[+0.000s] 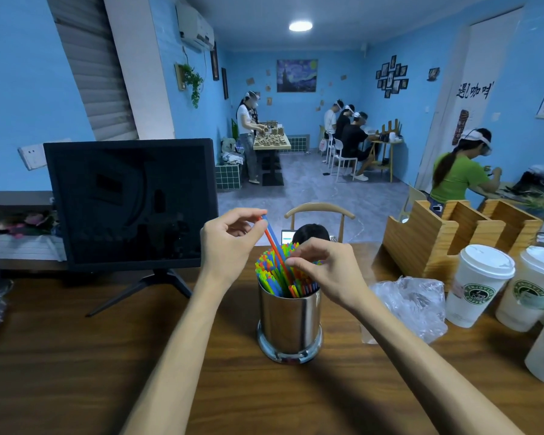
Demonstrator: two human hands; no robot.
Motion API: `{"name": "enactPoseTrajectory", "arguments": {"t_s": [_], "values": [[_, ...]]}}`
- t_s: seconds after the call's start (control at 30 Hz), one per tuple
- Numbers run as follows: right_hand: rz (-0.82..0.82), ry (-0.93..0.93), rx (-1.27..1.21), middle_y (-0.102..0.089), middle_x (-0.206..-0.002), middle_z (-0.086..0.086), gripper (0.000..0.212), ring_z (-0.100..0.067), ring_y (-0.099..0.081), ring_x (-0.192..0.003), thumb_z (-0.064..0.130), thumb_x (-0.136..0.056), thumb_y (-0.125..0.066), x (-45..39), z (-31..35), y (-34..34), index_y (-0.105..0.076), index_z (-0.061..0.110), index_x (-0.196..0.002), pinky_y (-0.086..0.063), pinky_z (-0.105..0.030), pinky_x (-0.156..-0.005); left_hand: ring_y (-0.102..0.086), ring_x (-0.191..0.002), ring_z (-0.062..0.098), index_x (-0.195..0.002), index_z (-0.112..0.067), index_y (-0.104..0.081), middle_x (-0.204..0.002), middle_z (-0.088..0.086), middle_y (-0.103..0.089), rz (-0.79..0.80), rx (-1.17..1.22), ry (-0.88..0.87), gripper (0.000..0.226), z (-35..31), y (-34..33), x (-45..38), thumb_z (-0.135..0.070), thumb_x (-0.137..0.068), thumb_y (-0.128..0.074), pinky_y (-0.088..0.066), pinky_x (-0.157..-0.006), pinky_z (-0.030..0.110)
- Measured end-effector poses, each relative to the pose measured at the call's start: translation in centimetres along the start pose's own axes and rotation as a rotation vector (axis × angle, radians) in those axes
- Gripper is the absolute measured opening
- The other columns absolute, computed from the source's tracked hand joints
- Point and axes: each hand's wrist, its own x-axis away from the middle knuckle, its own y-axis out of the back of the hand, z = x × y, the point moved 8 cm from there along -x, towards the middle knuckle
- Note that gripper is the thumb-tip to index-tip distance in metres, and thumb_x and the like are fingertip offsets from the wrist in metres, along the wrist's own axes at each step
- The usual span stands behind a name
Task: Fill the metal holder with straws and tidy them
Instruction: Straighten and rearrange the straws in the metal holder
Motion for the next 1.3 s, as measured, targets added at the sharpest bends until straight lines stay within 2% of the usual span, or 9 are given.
{"name": "enactPoseTrajectory", "arguments": {"t_s": [0.23,0.37,0.47,0.6,0.73,0.87,1.0,1.13,1.3], "values": [[-0.011,0.037,-0.055,-0.075,-0.081,0.007,0.014,-0.008,-0.071,-0.08,0.025,-0.084,-0.082,-0.2,0.1,0.2,-0.078,0.012,-0.085,-0.054,-0.019,-0.074,-0.07,-0.079,0.024,-0.091,-0.031,-0.078,-0.087,-0.007,-0.077,-0.036,0.023,-0.01,0.027,-0.5,1.5,-0.6,-0.005,-0.085,-0.078,-0.058,-0.075,0.031],[-0.106,-0.026,-0.276,-0.077,-0.083,-0.009,0.011,-0.019,-0.076,-0.077,0.01,-0.087,-0.079,-1.7,0.9,2.1,-0.073,0.002,-0.092,-0.062,-0.036,-0.077,-0.072,-0.075,0.017,-0.089,-0.023,-0.079,-0.084,-0.002,-0.078,-0.103,0.176,0.025,0.023,-1.7,3.3,-1.3,0.0,-0.086,-0.075,-0.06,-0.071,0.028],[-0.123,0.007,-0.42,-0.078,-0.09,-0.013,0.008,-0.028,-0.077,-0.083,0.003,-0.089,-0.075,-2.9,3.1,2.5,-0.071,0.002,-0.095,-0.063,-0.045,-0.083,-0.074,-0.073,0.022,-0.089,-0.022,-0.079,-0.082,0.004,-0.077,-0.036,0.202,0.037,0.021,-2.7,2.2,-1.5,-0.001,-0.085,-0.076,-0.06,-0.066,0.027],[-0.133,0.068,-0.451,-0.079,-0.085,-0.006,0.012,-0.019,-0.078,-0.08,0.004,-0.087,-0.078,-4.0,6.1,2.3,-0.068,0.008,-0.092,-0.061,-0.028,-0.073,-0.076,-0.076,0.019,-0.091,-0.02,-0.078,-0.088,0.001,-0.078,0.076,0.155,0.008,0.019,-3.6,-0.8,-0.9,-0.002,-0.086,-0.077,-0.06,-0.068,0.029],[-0.196,0.071,-0.419,-0.078,-0.08,-0.003,0.01,-0.018,-0.078,-0.077,0.011,-0.083,-0.084,-4.6,6.3,2.3,-0.075,0.011,-0.087,-0.063,-0.036,-0.074,-0.076,-0.084,0.019,-0.097,-0.021,-0.078,-0.094,-0.003,-0.078,0.067,0.141,0.011,0.018,-3.2,-1.3,-0.7,-0.006,-0.09,-0.074,-0.063,-0.075,0.039],[-0.225,-0.026,-0.512,-0.077,-0.083,-0.008,0.009,-0.022,-0.077,-0.077,0.009,-0.084,-0.082,-4.5,4.9,1.6,-0.077,0.005,-0.09,-0.06,-0.028,-0.067,-0.075,-0.085,0.014,-0.103,-0.023,-0.077,-0.096,-0.008,-0.078,0.076,0.058,-0.007,0.021,-3.1,-1.8,-0.4,-0.006,-0.092,-0.072,-0.063,-0.081,0.045],[-0.219,-0.111,-0.569,-0.077,-0.078,-0.009,0.008,-0.018,-0.075,-0.073,0.01,-0.085,-0.08,-4.2,4.4,1.0,-0.078,0.003,-0.09,-0.055,-0.022,-0.062,-0.074,-0.088,0.009,-0.108,-0.023,-0.078,-0.097,-0.011,-0.078,0.083,-0.037,-0.032,0.026,-3.2,-1.5,-0.6,-0.007,-0.089,-0.073,-0.062,-0.084,0.04],[-0.206,-0.167,-0.657,-0.074,-0.071,-0.006,0.012,-0.012,-0.07,-0.064,0.008,-0.085,-0.081,-4.3,4.4,1.0,-0.071,0.004,-0.091,-0.054,-0.021,-0.061,-0.072,-0.079,0.0,-0.107,-0.025,-0.079,-0.089,-0.014,-0.077,0.118,-0.075,-0.022,0.034,-3.6,-1.7,-0.6,-0.007,-0.079,-0.083,-0.058,-0.08,0.023],[-0.147,-0.216,-0.638,-0.078,-0.076,-0.011,0.01,-0.02,-0.076,-0.072,0.013,-0.091,-0.076,-4.2,4.0,0.6,-0.069,0.005,-0.092,-0.058,-0.024,-0.064,-0.073,-0.077,0.005,-0.097,-0.025,-0.081,-0.086,-0.013,-0.077,0.103,-0.127,-0.032,0.022,-3.1,-1.3,-1.2,-0.016,-0.079,-0.085,-0.062,-0.077,0.031]]}}
